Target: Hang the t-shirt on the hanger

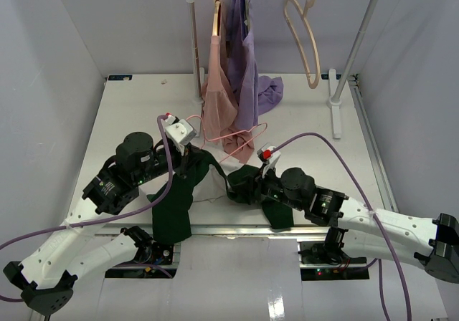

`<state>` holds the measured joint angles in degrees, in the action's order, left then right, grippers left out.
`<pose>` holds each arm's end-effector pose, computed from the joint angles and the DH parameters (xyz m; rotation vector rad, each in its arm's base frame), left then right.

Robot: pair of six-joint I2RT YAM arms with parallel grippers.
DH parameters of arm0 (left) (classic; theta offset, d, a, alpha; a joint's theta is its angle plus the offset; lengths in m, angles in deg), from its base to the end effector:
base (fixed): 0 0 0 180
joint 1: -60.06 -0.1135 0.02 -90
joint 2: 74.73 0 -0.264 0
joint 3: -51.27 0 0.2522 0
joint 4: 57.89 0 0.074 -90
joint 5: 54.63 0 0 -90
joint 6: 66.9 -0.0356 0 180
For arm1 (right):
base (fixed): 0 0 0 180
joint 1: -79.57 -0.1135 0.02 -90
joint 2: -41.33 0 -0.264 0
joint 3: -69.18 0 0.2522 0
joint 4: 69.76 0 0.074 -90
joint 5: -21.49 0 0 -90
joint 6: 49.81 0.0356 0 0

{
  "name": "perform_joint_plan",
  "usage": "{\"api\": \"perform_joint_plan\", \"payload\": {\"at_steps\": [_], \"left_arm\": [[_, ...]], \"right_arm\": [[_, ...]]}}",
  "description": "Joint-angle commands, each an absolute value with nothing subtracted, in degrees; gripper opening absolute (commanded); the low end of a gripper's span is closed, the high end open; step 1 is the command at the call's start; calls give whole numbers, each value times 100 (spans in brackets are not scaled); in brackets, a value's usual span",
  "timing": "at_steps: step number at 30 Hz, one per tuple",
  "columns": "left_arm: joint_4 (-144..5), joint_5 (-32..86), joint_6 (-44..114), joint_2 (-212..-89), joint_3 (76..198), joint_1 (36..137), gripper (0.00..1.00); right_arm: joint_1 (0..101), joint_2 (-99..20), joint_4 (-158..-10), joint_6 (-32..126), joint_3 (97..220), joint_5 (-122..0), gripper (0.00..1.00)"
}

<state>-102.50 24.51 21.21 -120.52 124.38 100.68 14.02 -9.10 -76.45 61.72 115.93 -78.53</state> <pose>0.1201 -0.1119 0.3861 0.8181 1.7341 -0.6384 0.0929 0.1893 0.2812 -0.5660 1.7597 0.9415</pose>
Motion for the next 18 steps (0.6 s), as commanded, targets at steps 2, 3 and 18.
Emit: {"api": "perform_joint_plan", "payload": {"at_steps": [2,3,18], "left_arm": [[-10019,2546,2202,-11932,12385,10084,0],[-10007,2557,2191,-11910,12357,10084,0],[-9872,2576,2249,-11880,12328,10084,0]], "right_arm": [[1159,-1184,-7123,6224,11618,-8526,58],[1109,-1251,-7162,6218,11663,-8615,58],[905,-1933,-6821,6433,11481,-8879,53]]}}
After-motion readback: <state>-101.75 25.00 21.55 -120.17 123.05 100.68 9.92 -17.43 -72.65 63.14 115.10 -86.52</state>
